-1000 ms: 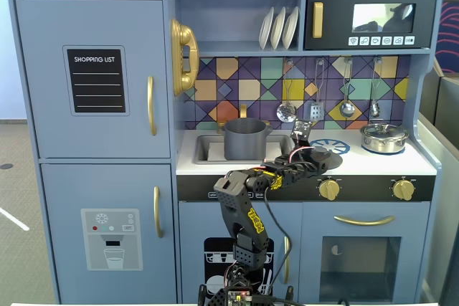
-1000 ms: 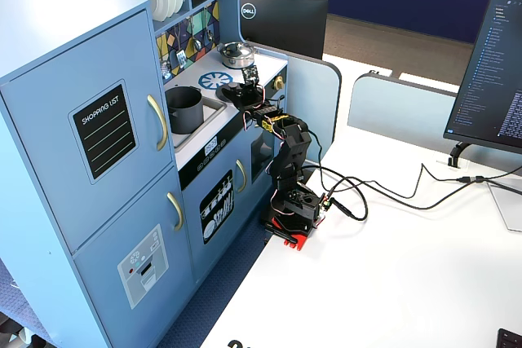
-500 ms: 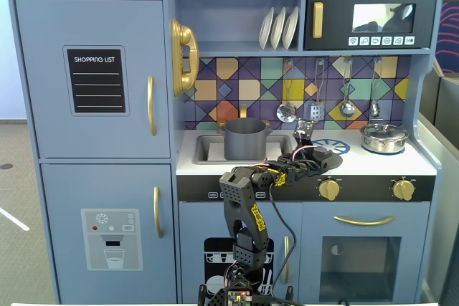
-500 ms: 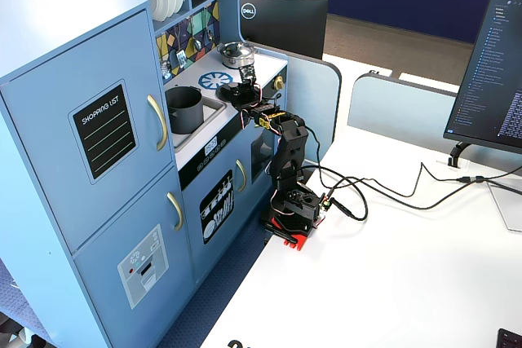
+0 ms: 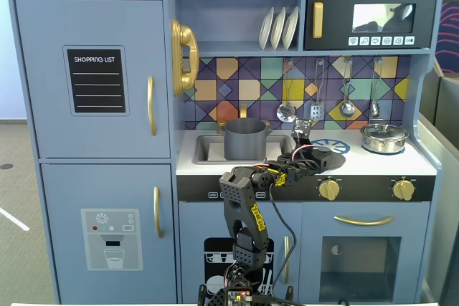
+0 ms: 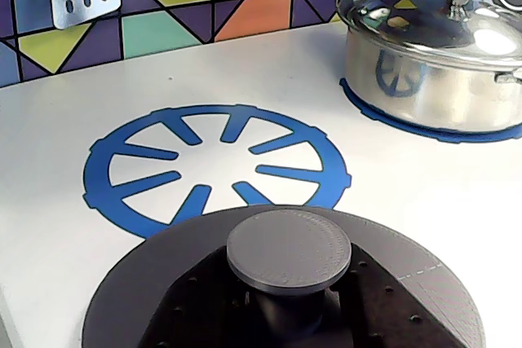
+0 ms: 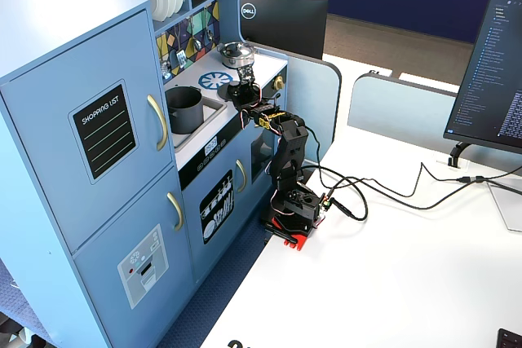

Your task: Pick up the lid from the counter and put it on the gray recipient

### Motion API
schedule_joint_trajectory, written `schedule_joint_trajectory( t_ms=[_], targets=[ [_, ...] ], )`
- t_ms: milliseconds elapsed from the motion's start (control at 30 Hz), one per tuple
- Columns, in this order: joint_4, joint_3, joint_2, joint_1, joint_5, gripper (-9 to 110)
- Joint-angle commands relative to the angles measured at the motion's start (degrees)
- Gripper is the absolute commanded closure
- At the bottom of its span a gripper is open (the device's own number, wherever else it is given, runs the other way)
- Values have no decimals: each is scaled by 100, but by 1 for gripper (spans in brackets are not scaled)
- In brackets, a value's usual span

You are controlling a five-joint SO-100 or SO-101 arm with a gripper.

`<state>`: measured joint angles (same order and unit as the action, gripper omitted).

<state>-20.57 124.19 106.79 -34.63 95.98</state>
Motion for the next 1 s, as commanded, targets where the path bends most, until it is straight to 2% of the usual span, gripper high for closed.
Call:
schedule_joint_trajectory(
  t_ms=[0, 500, 967],
  targets=[
    [-211, -237, 272, 18, 70, 101],
    [167, -782, 1028, 141, 44, 101],
    [2145, -1942, 1828, 940, -229, 102]
  ],
)
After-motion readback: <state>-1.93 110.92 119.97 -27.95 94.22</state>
